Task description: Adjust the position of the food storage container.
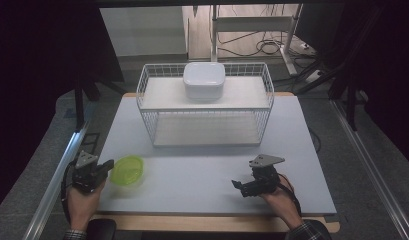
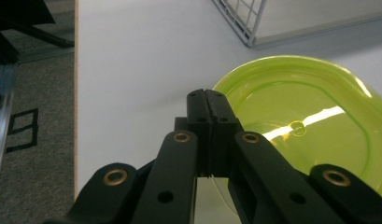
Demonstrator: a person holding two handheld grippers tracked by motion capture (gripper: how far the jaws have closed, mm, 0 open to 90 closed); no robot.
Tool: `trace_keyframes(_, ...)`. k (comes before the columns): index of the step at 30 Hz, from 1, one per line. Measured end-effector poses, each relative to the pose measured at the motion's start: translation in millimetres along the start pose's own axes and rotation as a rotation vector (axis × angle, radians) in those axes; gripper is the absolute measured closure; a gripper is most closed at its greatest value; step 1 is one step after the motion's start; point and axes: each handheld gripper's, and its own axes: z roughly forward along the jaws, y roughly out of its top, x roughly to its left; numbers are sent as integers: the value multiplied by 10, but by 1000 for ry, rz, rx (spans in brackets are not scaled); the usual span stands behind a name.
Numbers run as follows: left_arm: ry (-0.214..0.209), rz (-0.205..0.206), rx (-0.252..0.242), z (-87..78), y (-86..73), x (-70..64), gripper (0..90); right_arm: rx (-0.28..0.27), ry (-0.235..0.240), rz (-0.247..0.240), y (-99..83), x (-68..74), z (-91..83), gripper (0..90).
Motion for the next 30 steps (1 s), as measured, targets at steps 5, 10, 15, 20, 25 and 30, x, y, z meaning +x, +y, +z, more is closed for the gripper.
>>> trace_keyframes(5,20,-1,4,-18,-18,27,900,5,0,-2,-3,-1,3,43)
trace_keyframes(10,21,-8,31,3,-45,30,900,11,0,-2,-6,4,16,44)
trace_keyframes(15,25,-29,67,57,-75,34,900,19,0,-4,-9,7,23,44)
trace_keyframes(20,20,-45,62,68,-73,35,900,24,-1,-5,-12,10,34,43)
trace_keyframes(25,-7,-71,56,100,-60,0,900,32,-1,-9,-14,18,47,44)
trace_keyframes(30,-51,-65,58,155,-21,-119,900,37,1,-8,-16,21,57,44)
